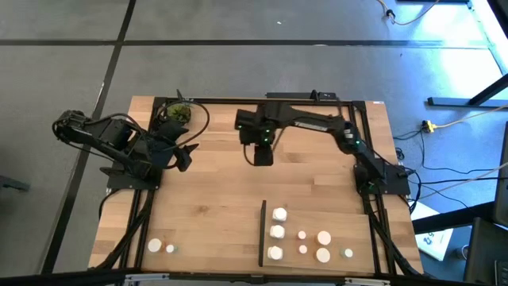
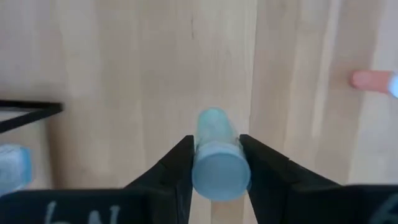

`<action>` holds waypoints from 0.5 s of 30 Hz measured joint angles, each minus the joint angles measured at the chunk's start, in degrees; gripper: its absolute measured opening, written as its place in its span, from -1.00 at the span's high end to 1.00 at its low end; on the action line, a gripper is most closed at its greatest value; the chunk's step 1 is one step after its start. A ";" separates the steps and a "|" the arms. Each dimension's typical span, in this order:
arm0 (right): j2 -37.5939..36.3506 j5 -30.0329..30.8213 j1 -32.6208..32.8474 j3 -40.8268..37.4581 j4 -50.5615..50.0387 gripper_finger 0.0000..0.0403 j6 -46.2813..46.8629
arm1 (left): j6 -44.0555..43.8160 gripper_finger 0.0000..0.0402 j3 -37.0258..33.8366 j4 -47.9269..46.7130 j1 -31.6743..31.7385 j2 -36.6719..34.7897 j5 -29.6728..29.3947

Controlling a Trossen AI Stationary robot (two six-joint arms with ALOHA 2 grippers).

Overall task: Pick and place medicine bottles onto shelf by color
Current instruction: Put the middle left blue pill bottle on the shelf

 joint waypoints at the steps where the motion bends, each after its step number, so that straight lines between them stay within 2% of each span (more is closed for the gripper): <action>1: -1.41 0.82 0.31 0.00 -0.59 0.40 1.03 | 0.58 -0.41 0.00 0.21 0.00 0.00 0.00; 4: -5.48 5.12 1.49 -0.02 -3.85 0.40 3.59 | 1.09 -0.41 0.00 1.44 0.00 0.00 -0.07; 15: -19.14 9.34 5.16 -0.74 -3.45 0.39 9.97 | 1.14 -0.41 -0.02 5.81 0.00 0.60 -0.63</action>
